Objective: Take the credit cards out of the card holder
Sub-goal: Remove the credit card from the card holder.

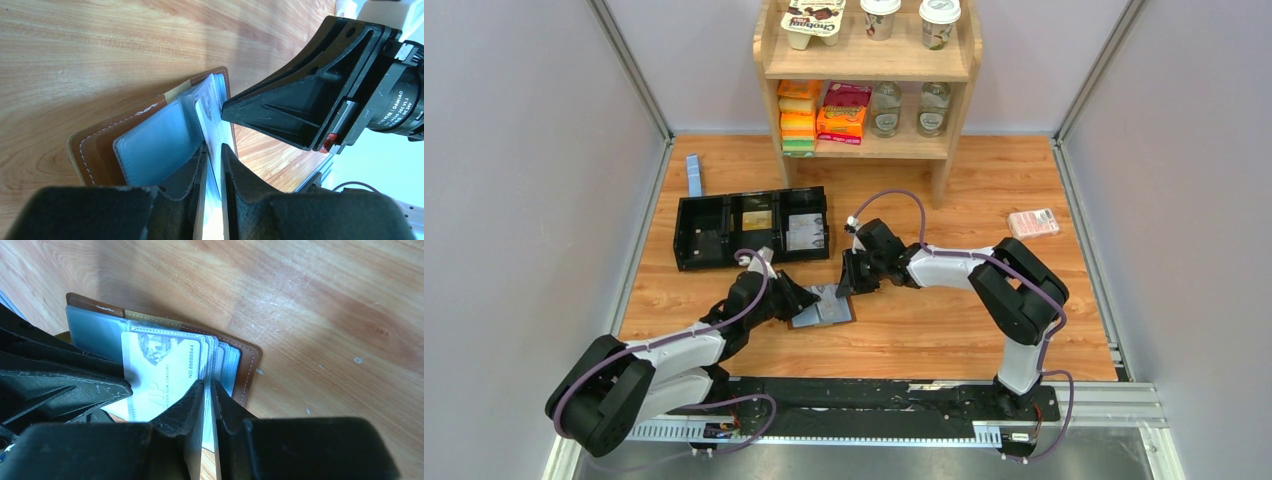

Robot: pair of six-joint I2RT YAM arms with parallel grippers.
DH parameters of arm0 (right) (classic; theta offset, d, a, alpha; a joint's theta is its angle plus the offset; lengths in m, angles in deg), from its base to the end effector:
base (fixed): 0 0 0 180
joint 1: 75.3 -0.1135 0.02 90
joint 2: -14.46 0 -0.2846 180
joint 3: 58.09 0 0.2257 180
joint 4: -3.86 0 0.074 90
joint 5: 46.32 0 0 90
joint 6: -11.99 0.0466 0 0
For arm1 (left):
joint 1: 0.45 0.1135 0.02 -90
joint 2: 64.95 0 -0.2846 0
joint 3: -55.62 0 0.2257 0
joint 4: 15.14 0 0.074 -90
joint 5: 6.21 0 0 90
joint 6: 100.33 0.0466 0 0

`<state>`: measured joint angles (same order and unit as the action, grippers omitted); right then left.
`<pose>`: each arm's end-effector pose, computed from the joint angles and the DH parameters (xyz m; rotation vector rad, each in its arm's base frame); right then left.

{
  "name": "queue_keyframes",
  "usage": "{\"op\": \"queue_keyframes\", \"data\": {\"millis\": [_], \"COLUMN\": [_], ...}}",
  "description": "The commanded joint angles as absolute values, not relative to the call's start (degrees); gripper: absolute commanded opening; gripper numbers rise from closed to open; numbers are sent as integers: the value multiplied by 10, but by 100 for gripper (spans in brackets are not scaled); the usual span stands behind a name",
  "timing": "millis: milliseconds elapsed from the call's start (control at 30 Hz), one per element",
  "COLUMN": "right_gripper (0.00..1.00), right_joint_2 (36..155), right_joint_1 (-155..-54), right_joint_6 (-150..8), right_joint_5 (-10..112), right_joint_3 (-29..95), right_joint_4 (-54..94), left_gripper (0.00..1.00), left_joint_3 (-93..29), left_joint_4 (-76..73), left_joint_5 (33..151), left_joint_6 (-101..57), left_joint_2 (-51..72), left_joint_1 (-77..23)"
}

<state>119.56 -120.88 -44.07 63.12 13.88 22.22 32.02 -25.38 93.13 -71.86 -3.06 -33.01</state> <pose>0.2385 0.2655 0.1726 -0.4307 2.6464 0.9504 0.1383 -0.0973 0.1683 -0.4600 2.2258 -1.1237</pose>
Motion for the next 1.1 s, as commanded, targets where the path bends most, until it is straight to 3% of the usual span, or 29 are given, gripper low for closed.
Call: {"op": "queue_keyframes", "data": {"millis": [0,300,733,900,1067], "right_gripper": [16,16,16,16,15], "right_joint_2": [1227,1227,1222,1220,1219], "right_joint_1": [-1215,-1215,-1215,-1215,-1215], "right_joint_6": [-443,-436,-430,-439,-450], "right_joint_5": [612,615,620,616,607], "right_joint_3": [130,126,107,100,92], "right_joint_4": [252,242,216,212,219], "left_gripper": [21,16,17,0,0], "left_joint_3": [315,319,326,335,348], "left_joint_4": [-343,-330,-323,-330,-266], "left_joint_5": [947,942,940,924,878], "left_joint_6": [-740,-747,-744,-745,-755], "left_joint_2": [-47,-42,-37,-45,-98], "left_joint_1": [-333,-333,-333,-333,-333]}}
